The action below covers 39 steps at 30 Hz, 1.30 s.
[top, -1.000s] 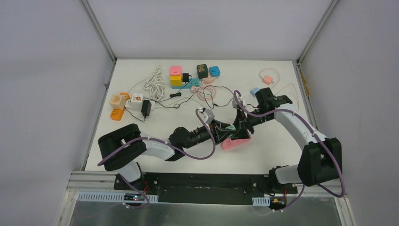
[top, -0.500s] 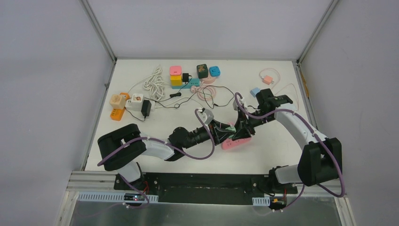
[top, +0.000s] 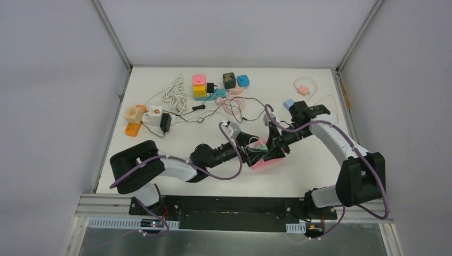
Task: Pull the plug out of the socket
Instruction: Place the plug at the center of the board.
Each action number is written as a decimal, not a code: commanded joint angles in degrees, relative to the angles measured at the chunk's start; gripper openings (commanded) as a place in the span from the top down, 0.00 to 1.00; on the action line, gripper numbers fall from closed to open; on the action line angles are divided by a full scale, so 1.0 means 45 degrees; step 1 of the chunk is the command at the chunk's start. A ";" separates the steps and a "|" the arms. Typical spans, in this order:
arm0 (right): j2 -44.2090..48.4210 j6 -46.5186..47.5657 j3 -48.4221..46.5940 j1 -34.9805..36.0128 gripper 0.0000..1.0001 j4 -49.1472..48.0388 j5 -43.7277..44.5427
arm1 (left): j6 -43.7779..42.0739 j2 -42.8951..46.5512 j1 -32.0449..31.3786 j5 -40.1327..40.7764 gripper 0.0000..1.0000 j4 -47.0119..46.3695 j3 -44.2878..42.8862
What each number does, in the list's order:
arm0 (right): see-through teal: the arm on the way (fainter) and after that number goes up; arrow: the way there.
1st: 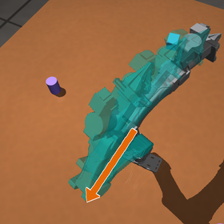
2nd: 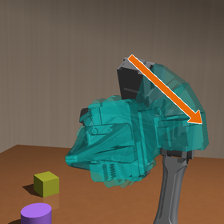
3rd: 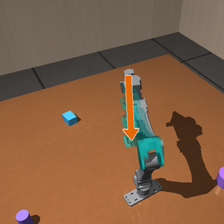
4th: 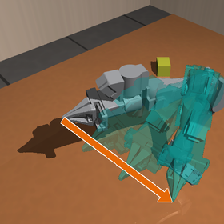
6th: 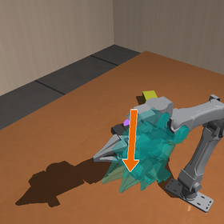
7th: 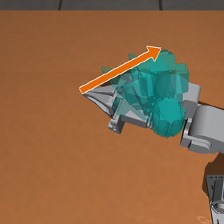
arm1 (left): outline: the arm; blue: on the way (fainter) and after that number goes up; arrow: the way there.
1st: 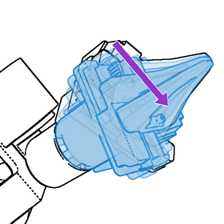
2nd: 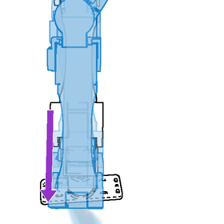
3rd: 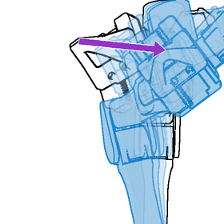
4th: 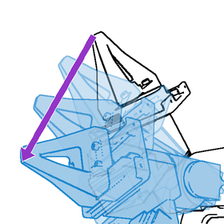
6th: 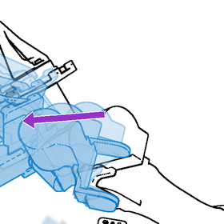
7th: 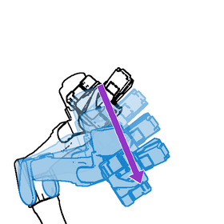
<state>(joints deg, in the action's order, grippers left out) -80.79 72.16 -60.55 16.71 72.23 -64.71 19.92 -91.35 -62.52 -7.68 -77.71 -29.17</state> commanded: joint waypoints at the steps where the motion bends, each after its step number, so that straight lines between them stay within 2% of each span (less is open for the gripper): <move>1: -0.0096 0.0600 -0.0636 0.0044 1.00 0.0588 -0.0090 | -0.0080 0.0480 0.0022 -0.0253 0.17 -0.0789 0.0130; 8: -0.0215 0.0785 -0.0997 -0.0501 1.00 0.1004 0.0861 | -0.1372 0.1440 0.0290 -0.0686 0.02 -0.0718 0.1087; 11: -0.0121 0.1062 -0.1055 -0.1062 1.00 0.1292 0.0969 | -0.2000 0.2063 0.0635 -0.0649 0.01 -0.0297 0.1521; 14: -0.0073 0.1257 -0.1072 -0.1676 1.00 0.1469 0.1036 | -0.2540 0.2843 0.1117 -0.0678 0.01 0.1129 0.1464; 16: -0.0073 0.1252 -0.1155 -0.2084 1.00 0.1500 0.1117 | -0.3068 0.3515 0.1375 -0.0819 0.01 0.3095 0.1059; 20: -0.0027 0.0885 -0.1286 -0.2860 1.00 0.1328 0.1329 | -0.4947 0.4677 0.1450 -0.0621 0.01 0.7305 -0.0299; 25: 0.0372 -0.0938 -0.1224 -0.3663 1.00 -0.0024 0.2018 | -0.6604 0.4675 0.1620 -0.0429 0.01 0.9181 -0.1400; 34: 0.1069 -0.4140 -0.0814 -0.5182 1.00 -0.2948 0.3578 | -0.7512 0.2643 0.2048 -0.2875 0.01 1.3000 -0.5406; 39: 0.1183 -0.5347 -0.0782 -0.5881 1.00 -0.3949 0.4080 | -0.8051 0.1044 0.2041 -0.5189 0.01 1.5552 -0.9493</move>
<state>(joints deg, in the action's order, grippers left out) -77.62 54.65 -63.94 -7.70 60.95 -48.38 -12.82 -83.26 -53.41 -20.38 -16.67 -58.67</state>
